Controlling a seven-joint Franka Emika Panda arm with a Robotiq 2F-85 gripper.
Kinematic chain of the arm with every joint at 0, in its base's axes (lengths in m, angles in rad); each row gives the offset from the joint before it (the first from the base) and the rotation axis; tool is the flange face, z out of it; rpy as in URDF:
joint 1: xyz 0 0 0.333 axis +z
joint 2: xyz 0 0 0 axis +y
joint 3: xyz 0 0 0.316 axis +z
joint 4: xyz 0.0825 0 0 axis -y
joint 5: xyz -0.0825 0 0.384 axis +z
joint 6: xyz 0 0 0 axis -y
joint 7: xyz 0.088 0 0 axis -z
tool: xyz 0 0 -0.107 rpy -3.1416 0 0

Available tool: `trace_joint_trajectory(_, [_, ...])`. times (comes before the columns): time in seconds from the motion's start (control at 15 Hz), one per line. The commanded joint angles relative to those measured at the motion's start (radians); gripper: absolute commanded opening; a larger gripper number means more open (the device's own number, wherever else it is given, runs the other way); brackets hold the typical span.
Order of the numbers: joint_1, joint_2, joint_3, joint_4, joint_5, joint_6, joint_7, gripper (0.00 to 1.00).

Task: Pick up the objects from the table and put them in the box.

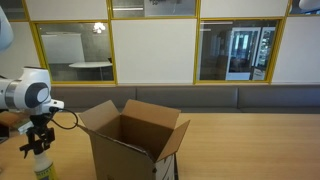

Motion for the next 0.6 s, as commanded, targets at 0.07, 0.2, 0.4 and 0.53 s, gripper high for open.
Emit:
trace_joint_trajectory(0.07, [-0.018, 0.025, 0.018, 0.017, 0.067, 0.010, -0.072, 1.00])
trace_joint_trajectory(0.2, [-0.012, 0.028, 0.010, 0.015, 0.068, 0.013, -0.076, 0.75])
trace_joint_trajectory(0.4, [-0.010, 0.028, 0.007, 0.012, 0.064, 0.019, -0.081, 0.58])
trace_joint_trajectory(0.53, [-0.010, 0.030, 0.006, 0.013, 0.064, 0.018, -0.084, 0.42])
